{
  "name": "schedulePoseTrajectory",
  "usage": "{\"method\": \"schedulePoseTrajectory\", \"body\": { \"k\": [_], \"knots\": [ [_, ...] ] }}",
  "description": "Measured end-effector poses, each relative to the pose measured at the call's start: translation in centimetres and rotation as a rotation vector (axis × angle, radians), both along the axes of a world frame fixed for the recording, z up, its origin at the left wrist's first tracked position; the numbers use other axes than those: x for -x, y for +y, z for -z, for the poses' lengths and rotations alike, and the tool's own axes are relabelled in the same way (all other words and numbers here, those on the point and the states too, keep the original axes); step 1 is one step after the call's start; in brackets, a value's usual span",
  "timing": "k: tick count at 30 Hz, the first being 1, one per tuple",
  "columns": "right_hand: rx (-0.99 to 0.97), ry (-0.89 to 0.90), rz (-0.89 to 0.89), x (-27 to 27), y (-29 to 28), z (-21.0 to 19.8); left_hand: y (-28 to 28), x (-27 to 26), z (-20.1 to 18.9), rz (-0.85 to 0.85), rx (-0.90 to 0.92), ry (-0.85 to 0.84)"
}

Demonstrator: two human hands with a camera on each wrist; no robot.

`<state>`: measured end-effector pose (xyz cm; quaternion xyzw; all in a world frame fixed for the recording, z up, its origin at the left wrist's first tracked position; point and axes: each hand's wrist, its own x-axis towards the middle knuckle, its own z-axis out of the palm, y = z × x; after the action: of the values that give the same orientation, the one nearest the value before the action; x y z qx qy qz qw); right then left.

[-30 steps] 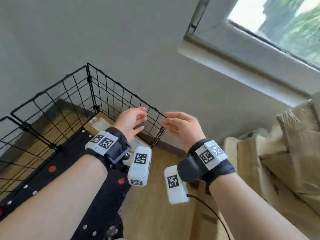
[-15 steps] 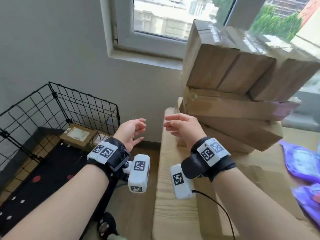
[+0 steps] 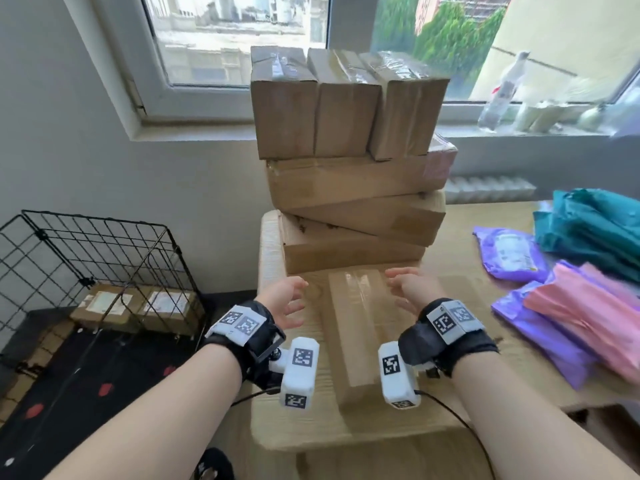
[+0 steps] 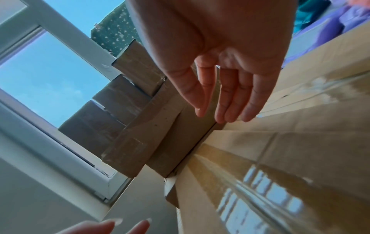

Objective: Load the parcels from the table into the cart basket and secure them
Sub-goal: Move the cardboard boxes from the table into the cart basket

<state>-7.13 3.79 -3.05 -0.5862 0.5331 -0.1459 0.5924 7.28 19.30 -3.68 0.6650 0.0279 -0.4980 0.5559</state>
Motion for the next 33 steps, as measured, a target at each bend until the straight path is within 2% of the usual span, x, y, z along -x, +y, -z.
{"method": "schedulePoseTrajectory", "body": {
  "k": [4,8,10,16,19,24,29,33],
  "knots": [
    [-0.073,-0.057,-0.009,1.1,-0.3,1.3,-1.7,1.5,0.3,0.076,-0.044,0.005],
    [-0.257,-0.114,-0.032,1.5,-0.1,1.8,-2.6,2.5,0.9,0.14,-0.062,0.075],
    [-0.306,-0.148,-0.024,1.5,-0.2,1.8,-2.8,2.4,1.3,0.17,-0.086,0.034],
    [-0.406,-0.165,-0.088,0.2,0.9,1.3,-2.4,1.1,2.3,0.109,-0.18,-0.14],
    [-0.385,-0.121,-0.164,-1.2,1.8,1.0,-2.1,0.1,2.9,0.091,-0.234,-0.266],
    [-0.338,-0.036,-0.205,-2.7,2.4,1.1,-1.7,0.0,2.3,0.214,-0.305,-0.373],
    [-0.358,-0.012,-0.147,-3.0,2.1,1.7,-1.7,-0.3,2.6,0.278,-0.349,-0.367],
    [-0.295,0.056,-0.077,-3.2,1.9,2.0,-0.7,-1.2,2.3,0.221,-0.328,-0.337]
  ]
}}
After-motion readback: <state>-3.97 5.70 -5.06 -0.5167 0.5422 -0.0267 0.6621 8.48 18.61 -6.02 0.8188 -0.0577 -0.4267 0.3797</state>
